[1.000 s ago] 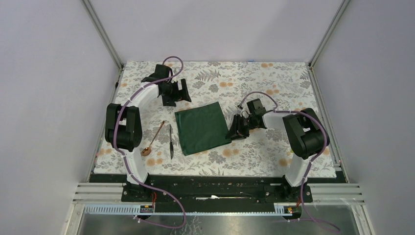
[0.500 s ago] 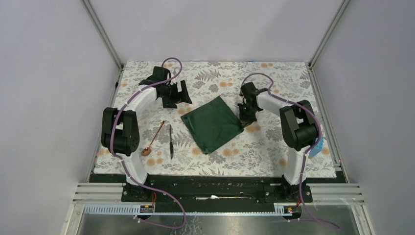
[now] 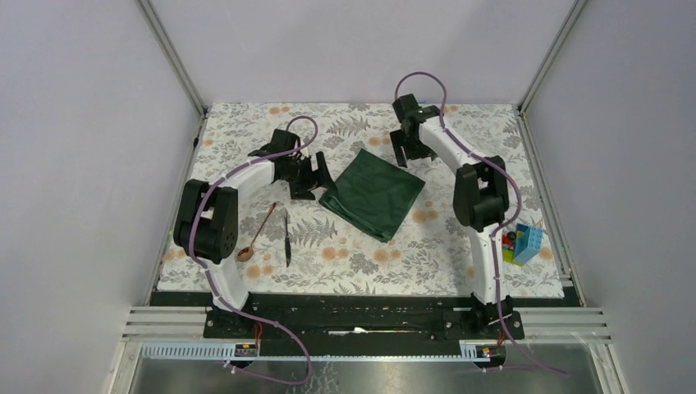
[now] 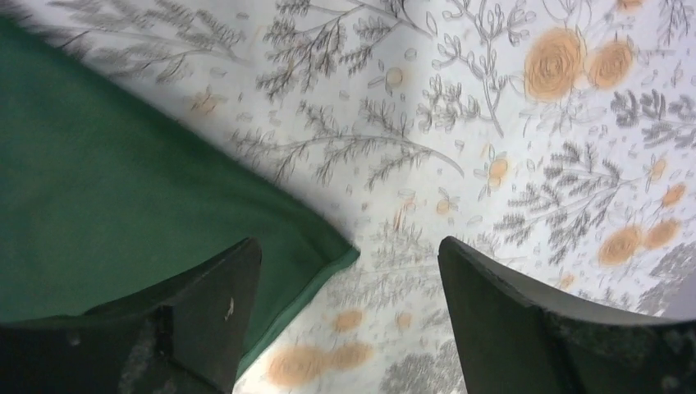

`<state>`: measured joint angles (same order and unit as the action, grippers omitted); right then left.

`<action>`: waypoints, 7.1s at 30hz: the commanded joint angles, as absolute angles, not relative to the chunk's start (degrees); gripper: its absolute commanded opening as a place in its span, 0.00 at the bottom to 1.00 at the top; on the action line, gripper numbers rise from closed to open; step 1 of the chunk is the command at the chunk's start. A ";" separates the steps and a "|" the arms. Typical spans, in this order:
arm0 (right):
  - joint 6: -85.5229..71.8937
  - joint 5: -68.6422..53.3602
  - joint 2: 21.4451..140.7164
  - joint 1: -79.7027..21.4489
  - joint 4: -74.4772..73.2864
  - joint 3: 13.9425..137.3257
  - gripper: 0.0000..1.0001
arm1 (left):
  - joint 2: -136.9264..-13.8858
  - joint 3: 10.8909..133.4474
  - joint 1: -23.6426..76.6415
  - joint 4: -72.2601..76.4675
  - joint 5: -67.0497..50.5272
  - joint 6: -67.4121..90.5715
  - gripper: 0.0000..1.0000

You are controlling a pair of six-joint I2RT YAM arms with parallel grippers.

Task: Fold the napkin into a case and place the utensils inside
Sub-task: Rotate the square-folded napkin at the center of the board, then smooth out the square-folded napkin at the center of the board.

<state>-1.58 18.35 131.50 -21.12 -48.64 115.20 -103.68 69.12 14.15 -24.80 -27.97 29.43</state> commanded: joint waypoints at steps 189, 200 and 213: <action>-25.92 -34.31 87.00 -13.18 -16.58 41.60 0.00 | -79.79 38.67 24.65 -12.06 -24.96 41.16 0.48; -25.32 -30.94 85.81 -13.09 -18.72 41.81 0.00 | -79.11 44.31 25.42 -13.87 -27.73 40.91 0.54; -24.87 -27.08 84.59 -13.01 -21.27 41.71 0.00 | -84.27 45.97 29.84 -9.03 -29.32 42.82 0.50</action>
<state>-25.74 -29.26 86.37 -12.75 -19.03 40.27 -83.07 43.81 28.73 -12.58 -27.75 42.30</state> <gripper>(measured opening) 0.018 0.497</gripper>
